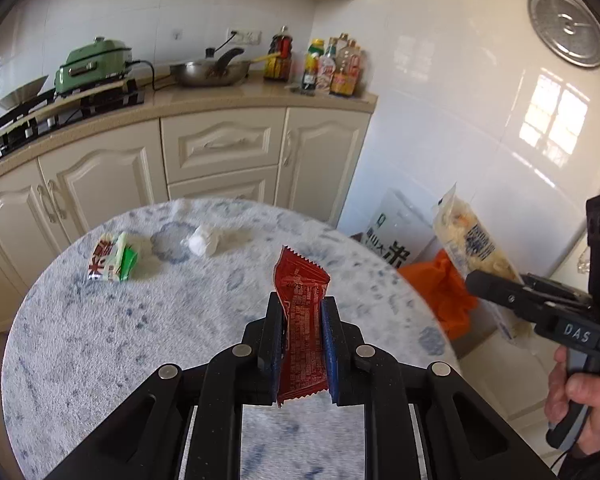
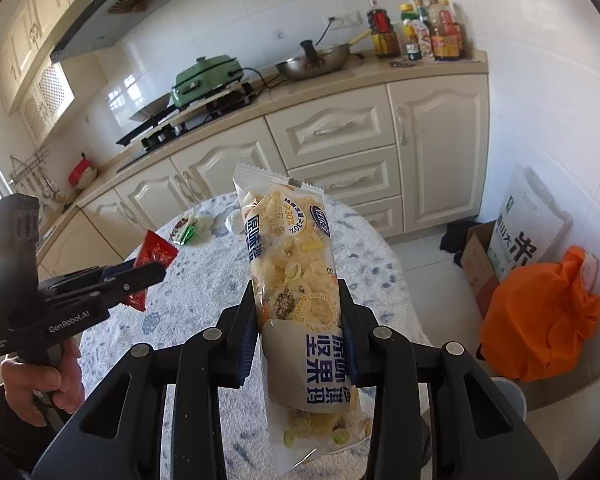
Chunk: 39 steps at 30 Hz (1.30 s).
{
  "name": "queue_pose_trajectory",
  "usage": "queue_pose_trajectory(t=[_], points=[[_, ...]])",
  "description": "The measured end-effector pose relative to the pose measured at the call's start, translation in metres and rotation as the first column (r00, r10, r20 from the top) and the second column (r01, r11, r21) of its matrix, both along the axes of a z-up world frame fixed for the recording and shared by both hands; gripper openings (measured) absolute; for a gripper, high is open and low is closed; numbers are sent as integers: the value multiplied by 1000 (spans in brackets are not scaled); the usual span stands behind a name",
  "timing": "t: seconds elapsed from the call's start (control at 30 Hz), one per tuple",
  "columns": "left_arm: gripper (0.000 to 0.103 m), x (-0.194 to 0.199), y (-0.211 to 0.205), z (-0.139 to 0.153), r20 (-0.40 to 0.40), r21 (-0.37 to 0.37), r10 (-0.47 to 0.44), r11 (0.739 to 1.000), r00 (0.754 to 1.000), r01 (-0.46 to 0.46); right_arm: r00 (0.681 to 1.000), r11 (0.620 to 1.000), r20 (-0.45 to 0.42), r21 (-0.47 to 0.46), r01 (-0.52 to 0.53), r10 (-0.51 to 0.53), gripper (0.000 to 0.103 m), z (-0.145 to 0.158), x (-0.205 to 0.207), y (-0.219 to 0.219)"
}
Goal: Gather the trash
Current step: 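Carry the snack bag and red wrapper over the light-blue bin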
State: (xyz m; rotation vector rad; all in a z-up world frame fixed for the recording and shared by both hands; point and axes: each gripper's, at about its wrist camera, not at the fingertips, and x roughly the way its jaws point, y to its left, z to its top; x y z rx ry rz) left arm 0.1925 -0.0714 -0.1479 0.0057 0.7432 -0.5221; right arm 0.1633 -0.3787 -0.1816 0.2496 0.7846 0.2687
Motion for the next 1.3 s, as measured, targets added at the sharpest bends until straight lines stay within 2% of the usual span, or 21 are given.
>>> queue_pose_trajectory(t=[0.37,0.53,0.7,1.0,1.3], points=[[14,-51,-47,45,78,-31,-111,993,991,114,989,992,83,7,126,-126,35,34,-54,-51],[14,-65,-88,55,90,-32,-183,982,979,186,972,976,95,0,217,-216,35,40,-80,-87],[14,-74,-142,55,68,-31,-277,959,958,280,940,943,81,13,332,-332,35,33,-109,-133],[14,-78,-252,22,-45,-3,-424,905,904,425,857,857,-14,19,515,-515,35,-6,-149,-219],[14,-73,-365,-34,-168,47,-503,855,848,516,775,784,-170,25,621,-609,35,-77,-152,-277]])
